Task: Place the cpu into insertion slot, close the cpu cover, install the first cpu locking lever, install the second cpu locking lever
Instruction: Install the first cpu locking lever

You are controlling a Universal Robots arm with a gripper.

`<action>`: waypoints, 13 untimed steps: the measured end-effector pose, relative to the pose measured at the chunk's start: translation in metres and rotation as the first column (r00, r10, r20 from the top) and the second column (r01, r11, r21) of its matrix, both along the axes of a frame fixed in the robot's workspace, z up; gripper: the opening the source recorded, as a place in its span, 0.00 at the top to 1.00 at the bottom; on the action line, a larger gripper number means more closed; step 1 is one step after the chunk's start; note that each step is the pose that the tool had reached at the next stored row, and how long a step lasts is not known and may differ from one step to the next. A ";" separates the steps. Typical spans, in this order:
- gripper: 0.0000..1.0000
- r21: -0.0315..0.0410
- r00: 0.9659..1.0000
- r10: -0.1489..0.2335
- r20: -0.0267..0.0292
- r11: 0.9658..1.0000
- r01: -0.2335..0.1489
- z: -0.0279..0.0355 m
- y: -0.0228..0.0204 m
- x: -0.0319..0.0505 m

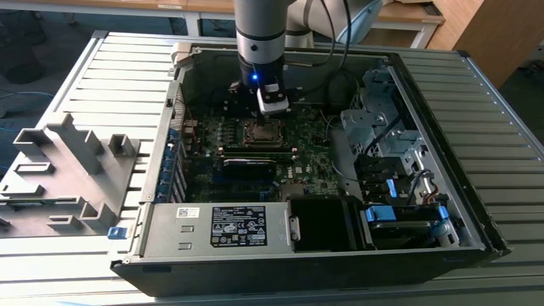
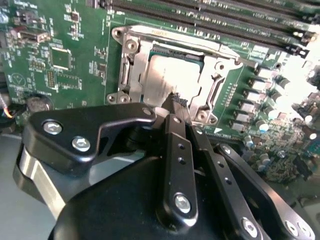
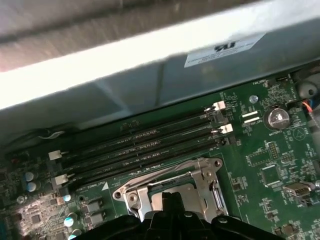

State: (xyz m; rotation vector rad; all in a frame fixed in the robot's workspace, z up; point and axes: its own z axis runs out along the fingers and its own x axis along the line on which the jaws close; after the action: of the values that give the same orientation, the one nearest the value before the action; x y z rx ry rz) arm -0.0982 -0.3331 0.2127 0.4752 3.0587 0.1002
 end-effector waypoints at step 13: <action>0.89 -0.007 0.999 0.042 -0.008 0.999 -0.042 0.0004 -0.0024 0.0030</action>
State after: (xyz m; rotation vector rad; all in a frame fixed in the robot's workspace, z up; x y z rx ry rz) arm -0.0952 -0.3355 0.2130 0.4125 3.0759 0.0897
